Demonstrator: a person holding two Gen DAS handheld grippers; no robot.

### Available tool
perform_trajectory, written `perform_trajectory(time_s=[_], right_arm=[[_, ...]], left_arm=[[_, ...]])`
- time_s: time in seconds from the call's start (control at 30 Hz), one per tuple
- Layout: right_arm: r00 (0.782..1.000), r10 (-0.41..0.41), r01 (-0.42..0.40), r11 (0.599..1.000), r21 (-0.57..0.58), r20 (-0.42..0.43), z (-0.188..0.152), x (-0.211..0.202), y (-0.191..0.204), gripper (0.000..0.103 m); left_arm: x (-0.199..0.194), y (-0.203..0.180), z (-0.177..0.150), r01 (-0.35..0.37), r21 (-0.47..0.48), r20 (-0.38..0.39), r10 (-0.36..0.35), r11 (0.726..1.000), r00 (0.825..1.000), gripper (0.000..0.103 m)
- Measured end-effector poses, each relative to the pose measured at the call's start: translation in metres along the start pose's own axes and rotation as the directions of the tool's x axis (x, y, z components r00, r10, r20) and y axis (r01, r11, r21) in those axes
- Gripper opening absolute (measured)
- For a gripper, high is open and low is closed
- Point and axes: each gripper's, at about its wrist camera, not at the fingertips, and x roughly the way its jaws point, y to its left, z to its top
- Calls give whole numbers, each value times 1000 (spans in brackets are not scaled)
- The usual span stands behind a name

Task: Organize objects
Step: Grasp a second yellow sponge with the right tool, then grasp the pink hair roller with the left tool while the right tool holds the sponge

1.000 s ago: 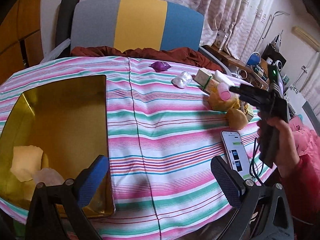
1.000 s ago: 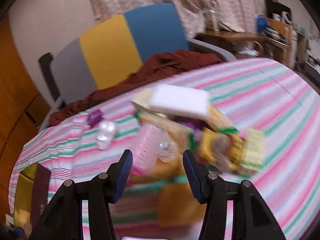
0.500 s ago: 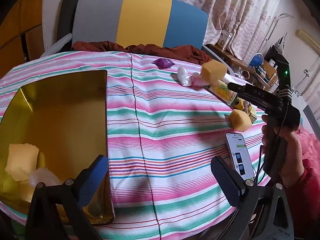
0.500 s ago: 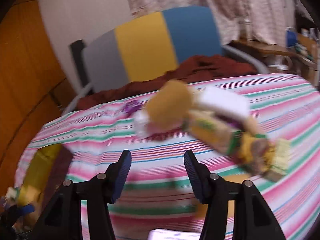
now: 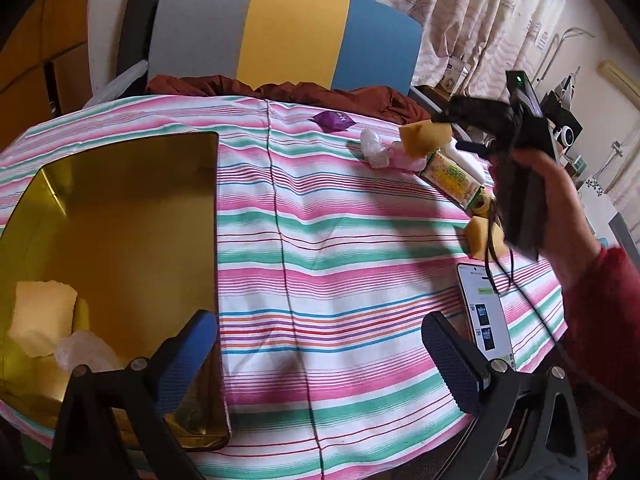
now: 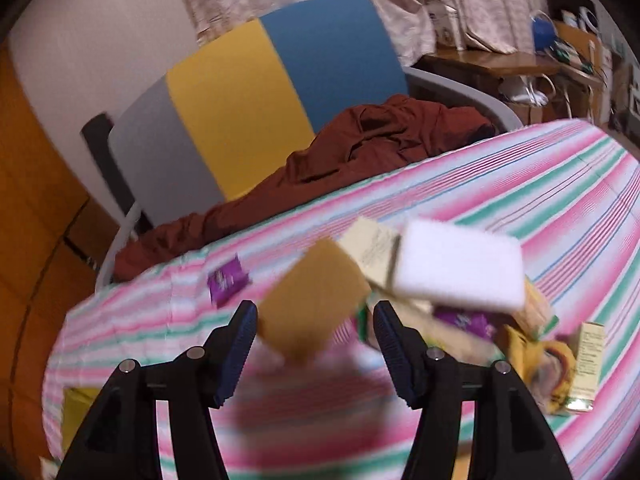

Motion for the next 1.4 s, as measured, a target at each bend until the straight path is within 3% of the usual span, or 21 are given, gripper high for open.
perform_trajectory(time_s=[0.23,0.3,0.37,0.47,0.6,0.73,0.83,0.9,0.93,1.1,1.23,1.4], right_arm=[[992,-65,74,994,82,-104,8,47,5,61],[994,13,5,985,170,-106,-1,51,-10,60],[993,88,-70,976,206,-81,-8,47,-21,52],[987,150,-135,972,194,-64,-21,34,-30,49],[957,285,-268,944,194,-63,-54,6,-33,49],[932,348,-340,936,86,-100,-87,-20,-14,49],[889,444,-434,895,102,-112,-107,-36,-8,49],[829,548,-525,832,180,-110,-114,-41,-9,49],[810,576,-549,810,206,-110,-114,-42,-9,49],[747,658,-607,732,311,-92,-110,-47,-6,49],[720,688,-630,703,329,-93,-105,-52,2,49],[706,702,-639,688,344,-91,-105,-55,5,49]], left_arm=[[2,0,-2,1,0,-12,-1,1000,1000,103],[2,1,-2,3,-2,-14,-3,1000,1000,103],[3,1,-2,5,-6,-15,-6,1000,1000,103],[5,2,0,3,-8,-9,-3,1000,1000,103],[8,3,6,12,-25,-5,-12,1000,1000,103],[9,-1,15,25,-29,10,-25,999,1000,103],[13,-8,20,25,-2,14,-25,1000,1000,103],[18,-15,23,14,36,10,-14,999,1000,103],[22,-20,24,15,59,4,-15,998,1000,103],[54,-46,33,32,180,-34,-27,983,999,103],[70,-60,40,60,219,-21,-57,974,998,103],[62,-62,53,76,216,94,-99,973,991,103]])
